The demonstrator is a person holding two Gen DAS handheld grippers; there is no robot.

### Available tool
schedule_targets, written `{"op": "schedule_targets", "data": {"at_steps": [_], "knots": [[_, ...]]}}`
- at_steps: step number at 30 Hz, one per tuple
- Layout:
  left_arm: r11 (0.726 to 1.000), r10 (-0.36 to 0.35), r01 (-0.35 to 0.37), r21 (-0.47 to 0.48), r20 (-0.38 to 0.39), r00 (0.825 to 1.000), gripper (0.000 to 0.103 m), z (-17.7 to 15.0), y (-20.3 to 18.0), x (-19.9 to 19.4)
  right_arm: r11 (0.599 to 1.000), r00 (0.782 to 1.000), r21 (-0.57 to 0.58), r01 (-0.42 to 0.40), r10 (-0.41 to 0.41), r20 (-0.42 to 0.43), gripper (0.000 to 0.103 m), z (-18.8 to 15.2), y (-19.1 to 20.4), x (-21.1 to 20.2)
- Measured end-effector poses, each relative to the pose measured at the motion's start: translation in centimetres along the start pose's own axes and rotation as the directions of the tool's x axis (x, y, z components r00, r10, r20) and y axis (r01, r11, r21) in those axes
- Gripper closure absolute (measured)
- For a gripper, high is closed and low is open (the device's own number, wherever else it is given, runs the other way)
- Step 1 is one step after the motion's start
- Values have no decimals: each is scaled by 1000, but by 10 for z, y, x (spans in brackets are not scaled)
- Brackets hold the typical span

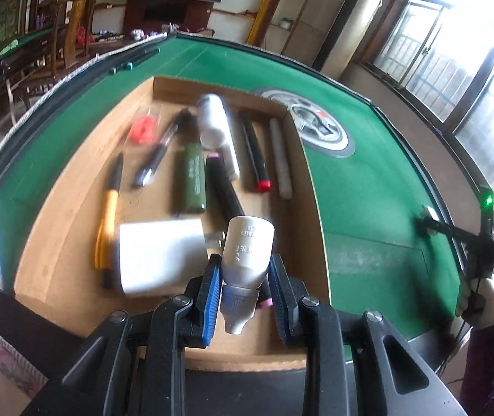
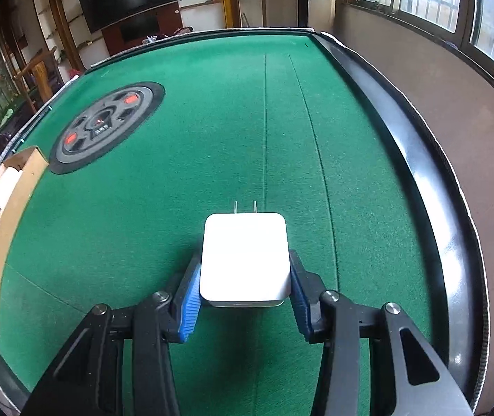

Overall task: Organize rigid objects
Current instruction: 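Carry the white bottle and white charger toward the box with both tools, then lower the bottle into the box with the left tool while the right tool drops the charger in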

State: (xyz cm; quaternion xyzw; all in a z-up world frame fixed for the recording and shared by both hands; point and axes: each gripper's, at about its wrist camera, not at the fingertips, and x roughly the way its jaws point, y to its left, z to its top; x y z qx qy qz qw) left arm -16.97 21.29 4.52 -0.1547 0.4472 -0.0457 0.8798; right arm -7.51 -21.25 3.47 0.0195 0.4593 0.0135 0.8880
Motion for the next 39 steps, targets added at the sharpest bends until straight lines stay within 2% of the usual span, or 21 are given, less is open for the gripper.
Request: {"op": "schedule_targets", "data": {"at_steps": [4,8,12,14,15,20,22,25,26,27,29,30,31,35,37,38,39], "knots": [[1000,13,-14,-16,-46,999,75,-1,6,12,997,997,-26,-69,70,39,59,3,23,-22],[997,48,-52,-51,-67,997,75,6,16,20,984,986,-103,-144,151,67,59,7,63,-45],[994,66,-71,-81,-61,996,74,16,24,26,948,965,-201,-248,260,39,59,8,119,-57],[993,72,-77,-88,-61,996,69,18,24,24,925,952,-241,-296,307,9,59,8,146,-58],[993,56,-61,-98,-55,997,63,16,24,21,909,943,-261,-326,334,-15,59,8,162,-58],[993,63,-59,-98,38,997,50,9,24,-8,836,898,-328,-439,421,-129,59,1,235,-51],[991,96,-86,-100,99,991,38,8,26,-24,810,886,-358,-464,435,-164,59,-5,265,-46],[989,111,-93,-111,168,980,35,8,34,-42,782,864,-367,-504,454,-219,59,-13,301,-34],[989,114,-95,-113,180,977,35,8,36,-46,780,865,-374,-501,444,-233,59,-15,311,-30],[989,119,-99,-112,190,975,35,8,39,-49,788,880,-393,-475,414,-234,59,-19,320,-26],[989,122,-102,-107,202,972,35,8,41,-52,807,940,-482,-341,292,-177,59,-22,343,-18],[989,118,-97,-108,207,971,35,8,44,-53,806,963,-526,-270,230,-142,59,-24,351,-15],[990,111,-89,-111,212,971,35,7,47,-55,804,976,-552,-220,182,-124,59,-25,357,-11],[988,117,-89,-122,237,964,35,7,53,-58,785,981,-592,-183,112,-156,59,-32,369,0],[987,123,-92,-134,251,960,35,7,59,-59,781,974,-588,-211,120,-191,59,-39,371,2],[986,128,-96,-137,254,959,35,8,61,-59,785,964,-569,-246,136,-228,59,-42,371,4],[984,139,-106,-141,257,956,35,8,63,-59,786,962,-562,-256,149,-229,59,-43,369,4]]}}
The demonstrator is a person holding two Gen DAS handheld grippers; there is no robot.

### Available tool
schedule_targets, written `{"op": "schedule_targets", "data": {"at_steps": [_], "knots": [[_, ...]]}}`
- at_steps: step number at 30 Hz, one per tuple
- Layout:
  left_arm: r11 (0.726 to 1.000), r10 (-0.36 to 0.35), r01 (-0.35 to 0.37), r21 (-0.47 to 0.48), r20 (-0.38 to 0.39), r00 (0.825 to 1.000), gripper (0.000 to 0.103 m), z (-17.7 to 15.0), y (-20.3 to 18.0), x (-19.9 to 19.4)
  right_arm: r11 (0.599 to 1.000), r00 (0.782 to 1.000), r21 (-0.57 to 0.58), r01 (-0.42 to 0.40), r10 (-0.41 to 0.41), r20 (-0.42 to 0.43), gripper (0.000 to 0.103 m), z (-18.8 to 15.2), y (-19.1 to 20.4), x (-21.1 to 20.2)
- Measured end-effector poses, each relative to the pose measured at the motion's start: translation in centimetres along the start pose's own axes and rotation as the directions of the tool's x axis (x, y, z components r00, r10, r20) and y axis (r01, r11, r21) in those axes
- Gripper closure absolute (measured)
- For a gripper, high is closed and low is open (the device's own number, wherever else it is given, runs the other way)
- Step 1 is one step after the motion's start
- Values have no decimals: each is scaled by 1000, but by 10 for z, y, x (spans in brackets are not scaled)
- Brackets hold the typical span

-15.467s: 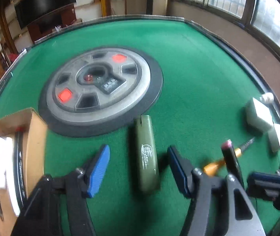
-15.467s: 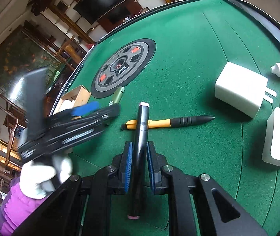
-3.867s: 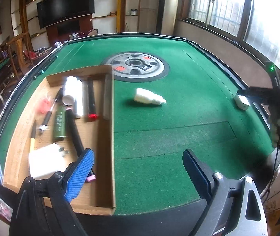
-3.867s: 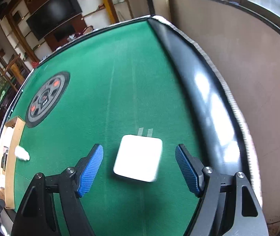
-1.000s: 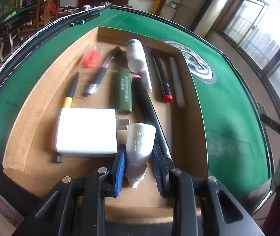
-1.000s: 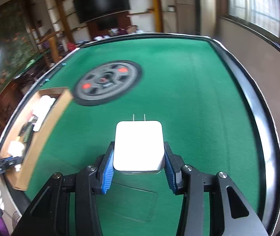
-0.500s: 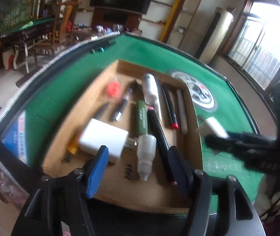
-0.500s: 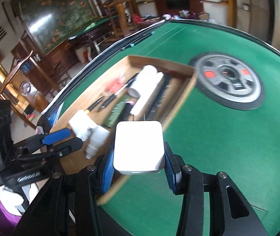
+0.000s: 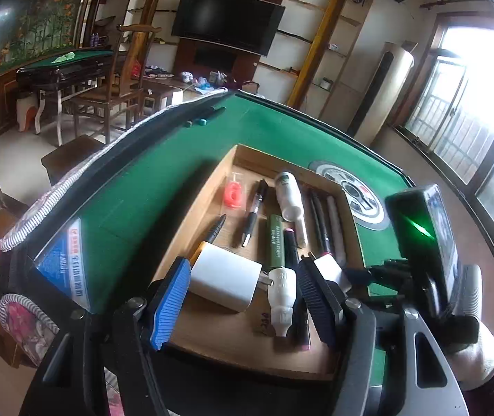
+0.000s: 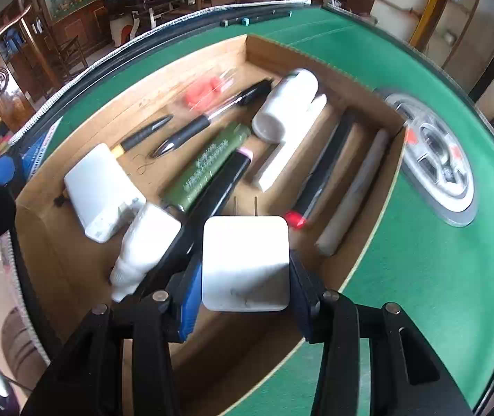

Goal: Organize rigid objects

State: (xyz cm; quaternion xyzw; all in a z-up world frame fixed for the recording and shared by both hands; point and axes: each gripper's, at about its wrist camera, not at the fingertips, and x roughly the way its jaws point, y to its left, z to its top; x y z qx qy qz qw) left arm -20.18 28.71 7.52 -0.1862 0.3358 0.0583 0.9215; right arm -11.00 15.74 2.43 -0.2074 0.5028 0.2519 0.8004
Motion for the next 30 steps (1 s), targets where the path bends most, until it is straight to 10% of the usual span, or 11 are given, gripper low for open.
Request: {"op": "schedule_targets", "data": {"at_steps": [11,18,24,30], "knots": [[998,55,-56,28,33,998,26,-1,-11,-5,971,972,160,-178,148,184,35,-17,-38,-48],[977,174,-187,107,120,977,8,-4,-46,-15,952,910,285,-110,-19,414,14,-57,-70,-87],[934,304,-339,115,245,921,1,-2,-72,-33,934,909,344,-94,-61,413,10,-74,-90,-84],[916,330,-374,148,256,909,1,-1,-93,-35,921,894,377,-100,-83,440,9,-94,-101,-87]]}}
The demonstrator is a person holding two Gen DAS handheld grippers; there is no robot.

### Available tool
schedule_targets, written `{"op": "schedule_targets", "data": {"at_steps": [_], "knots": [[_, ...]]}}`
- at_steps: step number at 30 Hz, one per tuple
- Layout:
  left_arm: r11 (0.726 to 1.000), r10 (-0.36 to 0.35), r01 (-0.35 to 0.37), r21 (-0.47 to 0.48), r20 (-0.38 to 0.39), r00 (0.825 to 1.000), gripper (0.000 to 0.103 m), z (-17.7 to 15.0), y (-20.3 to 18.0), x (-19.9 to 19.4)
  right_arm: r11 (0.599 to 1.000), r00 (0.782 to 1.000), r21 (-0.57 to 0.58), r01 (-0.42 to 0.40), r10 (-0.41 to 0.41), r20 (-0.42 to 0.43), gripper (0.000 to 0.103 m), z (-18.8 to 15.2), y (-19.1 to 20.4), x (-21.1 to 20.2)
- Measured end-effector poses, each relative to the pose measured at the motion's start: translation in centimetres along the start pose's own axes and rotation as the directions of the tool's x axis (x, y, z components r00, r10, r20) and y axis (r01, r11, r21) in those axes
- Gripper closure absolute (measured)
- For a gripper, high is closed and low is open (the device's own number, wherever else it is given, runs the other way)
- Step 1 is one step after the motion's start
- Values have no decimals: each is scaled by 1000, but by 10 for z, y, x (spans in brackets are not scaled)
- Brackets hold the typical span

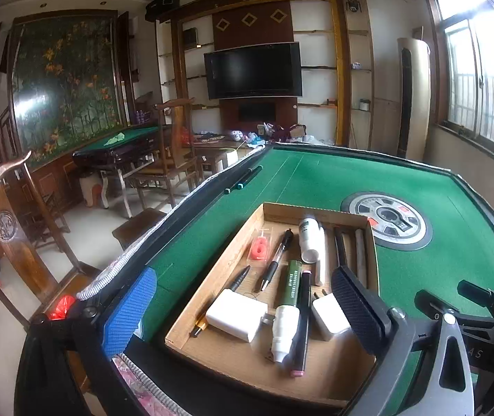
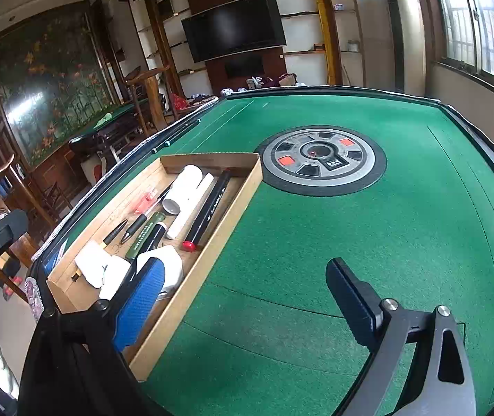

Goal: Organize rigid objects

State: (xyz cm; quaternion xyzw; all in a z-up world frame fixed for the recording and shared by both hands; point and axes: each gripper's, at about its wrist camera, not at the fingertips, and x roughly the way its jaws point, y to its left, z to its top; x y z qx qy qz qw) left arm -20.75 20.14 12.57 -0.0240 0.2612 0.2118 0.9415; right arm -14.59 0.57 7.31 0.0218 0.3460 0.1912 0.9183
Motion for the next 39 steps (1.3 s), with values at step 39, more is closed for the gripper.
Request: {"op": "schedule_targets", "data": {"at_steps": [39], "knots": [[992,22,-5,-124,137,990,1,16,-17,-35,979,957,28,204,-205,206,0,-19,-34,-29]]}}
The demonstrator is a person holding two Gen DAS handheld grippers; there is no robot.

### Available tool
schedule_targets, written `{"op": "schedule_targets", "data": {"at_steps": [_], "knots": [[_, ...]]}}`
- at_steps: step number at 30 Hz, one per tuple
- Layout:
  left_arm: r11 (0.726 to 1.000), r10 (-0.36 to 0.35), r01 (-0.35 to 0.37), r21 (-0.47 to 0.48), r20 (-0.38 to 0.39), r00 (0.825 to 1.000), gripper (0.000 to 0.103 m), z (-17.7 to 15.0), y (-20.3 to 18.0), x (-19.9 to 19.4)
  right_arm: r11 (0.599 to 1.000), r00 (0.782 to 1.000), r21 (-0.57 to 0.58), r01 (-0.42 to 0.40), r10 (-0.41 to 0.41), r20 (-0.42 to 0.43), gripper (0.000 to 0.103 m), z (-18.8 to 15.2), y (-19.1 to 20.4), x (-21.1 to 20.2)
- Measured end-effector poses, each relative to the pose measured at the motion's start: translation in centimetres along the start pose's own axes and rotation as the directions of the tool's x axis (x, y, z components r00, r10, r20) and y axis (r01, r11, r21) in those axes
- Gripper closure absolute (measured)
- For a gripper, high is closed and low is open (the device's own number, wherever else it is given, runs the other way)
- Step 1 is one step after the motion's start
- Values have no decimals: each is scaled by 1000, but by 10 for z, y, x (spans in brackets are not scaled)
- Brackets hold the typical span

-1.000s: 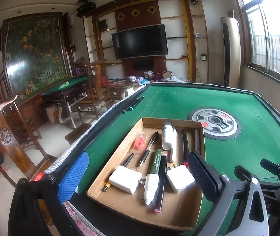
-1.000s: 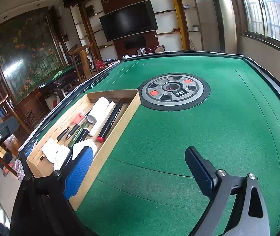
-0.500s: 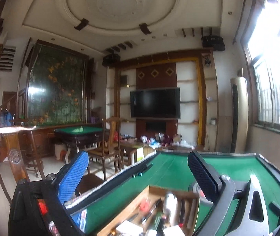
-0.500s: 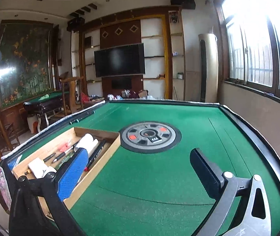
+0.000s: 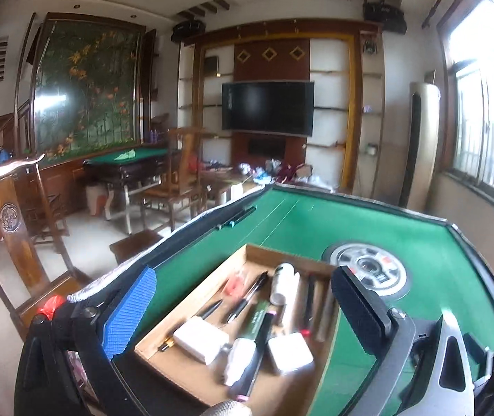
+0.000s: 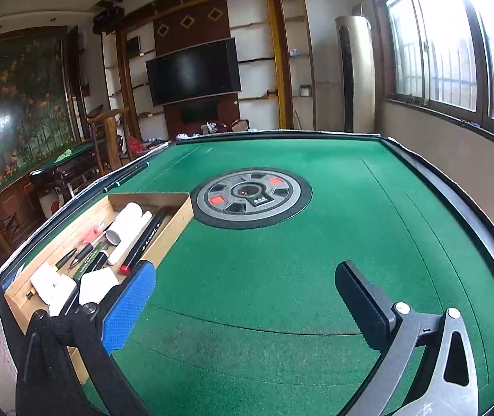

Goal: Organize rigid objects

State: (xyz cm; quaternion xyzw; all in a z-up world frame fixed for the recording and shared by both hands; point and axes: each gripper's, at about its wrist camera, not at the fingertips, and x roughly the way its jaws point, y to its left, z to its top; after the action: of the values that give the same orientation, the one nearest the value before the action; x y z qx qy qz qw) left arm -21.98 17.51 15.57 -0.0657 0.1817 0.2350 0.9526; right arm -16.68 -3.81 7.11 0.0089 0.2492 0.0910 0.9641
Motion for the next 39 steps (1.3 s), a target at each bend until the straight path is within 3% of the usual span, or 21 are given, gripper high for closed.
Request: {"op": "schedule_targets", "data": {"at_steps": [4,5,9,20,39], "knots": [[993,-112,115,18,-131,985,1,-7,-5,26,999,1000,-31,-4,4,-1,0,0,9,3],[993,-113,117,21,-146,983,1,-10,-7,31,999,1000,-47,-4,4,-2,0,1,13,3],[997,-77,81,18,-162,984,1,-19,-6,43,995,1000,-96,-5,5,6,0,1,29,2],[999,-15,8,-32,-256,966,1,-29,16,78,972,1000,-236,7,-6,3,0,-2,70,5],[1000,-28,24,-15,-292,956,1,-35,20,79,952,999,-303,37,-40,-6,0,-3,84,11]]}}
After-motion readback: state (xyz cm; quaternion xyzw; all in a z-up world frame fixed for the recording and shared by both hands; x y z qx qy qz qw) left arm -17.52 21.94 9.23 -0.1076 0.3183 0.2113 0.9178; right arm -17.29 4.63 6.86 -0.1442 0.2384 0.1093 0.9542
